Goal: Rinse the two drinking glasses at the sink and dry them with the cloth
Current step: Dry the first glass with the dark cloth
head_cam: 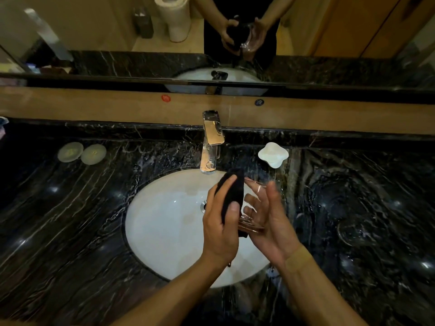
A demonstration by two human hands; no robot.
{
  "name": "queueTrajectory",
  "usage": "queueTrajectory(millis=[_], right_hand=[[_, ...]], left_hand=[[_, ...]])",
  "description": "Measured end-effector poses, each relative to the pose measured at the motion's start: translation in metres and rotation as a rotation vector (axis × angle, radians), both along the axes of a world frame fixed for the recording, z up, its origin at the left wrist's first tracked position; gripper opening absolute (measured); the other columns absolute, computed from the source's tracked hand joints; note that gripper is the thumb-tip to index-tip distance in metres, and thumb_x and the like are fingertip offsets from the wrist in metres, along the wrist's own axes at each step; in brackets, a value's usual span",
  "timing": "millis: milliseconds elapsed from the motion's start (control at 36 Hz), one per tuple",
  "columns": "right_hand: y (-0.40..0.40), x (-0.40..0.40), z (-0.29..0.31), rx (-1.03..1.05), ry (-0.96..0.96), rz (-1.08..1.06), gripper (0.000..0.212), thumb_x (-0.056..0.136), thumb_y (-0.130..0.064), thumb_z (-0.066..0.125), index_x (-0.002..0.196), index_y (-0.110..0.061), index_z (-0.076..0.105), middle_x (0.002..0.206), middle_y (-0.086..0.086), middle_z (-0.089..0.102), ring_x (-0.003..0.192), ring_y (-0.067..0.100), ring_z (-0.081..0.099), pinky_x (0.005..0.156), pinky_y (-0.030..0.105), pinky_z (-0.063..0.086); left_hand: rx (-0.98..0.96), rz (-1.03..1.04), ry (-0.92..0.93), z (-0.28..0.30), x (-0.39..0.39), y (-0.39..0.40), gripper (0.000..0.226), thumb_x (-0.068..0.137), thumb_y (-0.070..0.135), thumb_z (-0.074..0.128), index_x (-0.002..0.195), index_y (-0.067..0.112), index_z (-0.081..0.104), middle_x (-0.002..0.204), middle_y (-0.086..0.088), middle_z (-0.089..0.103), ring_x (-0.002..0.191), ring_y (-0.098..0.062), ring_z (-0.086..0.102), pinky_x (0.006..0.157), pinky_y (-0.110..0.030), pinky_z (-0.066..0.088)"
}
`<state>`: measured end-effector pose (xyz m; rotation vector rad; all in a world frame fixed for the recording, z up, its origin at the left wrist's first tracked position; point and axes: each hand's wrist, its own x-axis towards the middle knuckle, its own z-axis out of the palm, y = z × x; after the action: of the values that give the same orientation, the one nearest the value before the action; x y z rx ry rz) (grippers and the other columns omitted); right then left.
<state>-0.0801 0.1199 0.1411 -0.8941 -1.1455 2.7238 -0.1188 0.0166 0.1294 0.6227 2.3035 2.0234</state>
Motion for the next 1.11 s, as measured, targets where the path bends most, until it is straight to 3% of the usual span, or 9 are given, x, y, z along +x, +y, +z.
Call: queueTrajectory(millis=[195,278,389,556,667,750,834,917,1111], right_hand=[[-0.002,-0.003,0.000,0.166,-0.092,-0.033,0.065,0.084,-0.060,0.060,0.133,-0.017,0.054,0.121,0.016,0.070,0.112,0.035,0.067,0.097,0.055,0.052],[-0.006,-0.004,0.002,0.169,-0.096,-0.029,0.068,0.082,-0.061,0.067,0.131,-0.015,0.056,0.125,0.009,0.069,0.121,0.031,0.062,0.095,0.049,0.054],[-0.008,-0.004,0.002,0.168,-0.093,-0.080,0.075,0.071,-0.060,0.076,0.127,-0.012,0.062,0.124,0.010,0.069,0.121,0.035,0.060,0.091,0.046,0.055],[-0.003,-0.003,0.005,0.113,-0.074,-0.080,0.065,0.082,-0.057,0.061,0.132,-0.015,0.057,0.120,0.015,0.071,0.106,0.034,0.069,0.092,0.053,0.051],[-0.005,-0.001,0.004,-0.090,-0.067,-0.165,0.070,0.086,-0.066,0.049,0.127,-0.010,0.056,0.115,0.020,0.071,0.098,0.034,0.069,0.092,0.050,0.051],[-0.004,-0.002,0.001,0.015,-0.111,-0.165,0.066,0.087,-0.069,0.047,0.115,-0.012,0.063,0.115,0.013,0.069,0.097,0.032,0.066,0.072,0.040,0.057],[-0.001,-0.005,-0.002,0.232,-0.213,-0.117,0.075,0.081,-0.081,0.043,0.109,-0.018,0.070,0.121,0.012,0.067,0.110,0.036,0.065,0.091,0.049,0.056],[0.000,-0.004,-0.002,0.360,-0.220,-0.083,0.069,0.083,-0.077,0.034,0.118,-0.027,0.066,0.113,0.010,0.072,0.097,0.028,0.073,0.084,0.049,0.060],[-0.004,0.001,0.006,0.240,-0.097,-0.028,0.070,0.076,-0.064,0.061,0.127,-0.016,0.061,0.114,0.009,0.074,0.104,0.028,0.071,0.077,0.037,0.060]], left_hand=[[-0.219,-0.001,0.090,-0.009,-0.010,-0.006,0.044,0.097,0.042,0.040,0.138,0.056,0.038,0.142,0.005,0.043,0.125,0.010,0.043,0.095,-0.004,0.037],[-0.267,-0.063,0.196,-0.012,-0.009,-0.007,0.042,0.100,0.044,0.040,0.141,0.050,0.037,0.144,0.003,0.038,0.127,0.001,0.044,0.097,-0.010,0.041],[-0.245,-0.065,0.213,-0.012,-0.003,-0.005,0.042,0.101,0.054,0.031,0.142,0.047,0.037,0.147,0.001,0.035,0.128,-0.013,0.049,0.098,-0.015,0.046],[-0.180,-0.031,0.164,-0.010,-0.001,-0.001,0.046,0.098,0.042,0.041,0.140,0.060,0.034,0.145,-0.003,0.039,0.129,0.000,0.043,0.098,-0.011,0.042],[-0.093,-0.018,0.043,-0.004,0.000,0.002,0.042,0.096,0.050,0.038,0.136,0.060,0.039,0.144,0.006,0.042,0.128,-0.004,0.048,0.098,-0.024,0.048],[-0.086,-0.018,0.034,-0.004,0.000,0.002,0.044,0.095,0.045,0.037,0.136,0.060,0.039,0.143,0.007,0.043,0.127,-0.003,0.049,0.096,-0.020,0.047],[-0.111,-0.025,0.024,-0.007,0.002,0.002,0.044,0.095,0.044,0.037,0.135,0.064,0.036,0.143,0.003,0.041,0.123,0.007,0.046,0.087,-0.006,0.044],[-0.180,-0.030,0.073,-0.010,0.002,0.000,0.047,0.096,0.042,0.037,0.135,0.067,0.032,0.144,0.007,0.036,0.123,0.016,0.039,0.088,0.000,0.039],[-0.198,-0.089,0.188,-0.012,0.003,0.000,0.040,0.100,0.048,0.039,0.140,0.052,0.039,0.148,0.001,0.035,0.132,-0.006,0.044,0.100,-0.012,0.041]])
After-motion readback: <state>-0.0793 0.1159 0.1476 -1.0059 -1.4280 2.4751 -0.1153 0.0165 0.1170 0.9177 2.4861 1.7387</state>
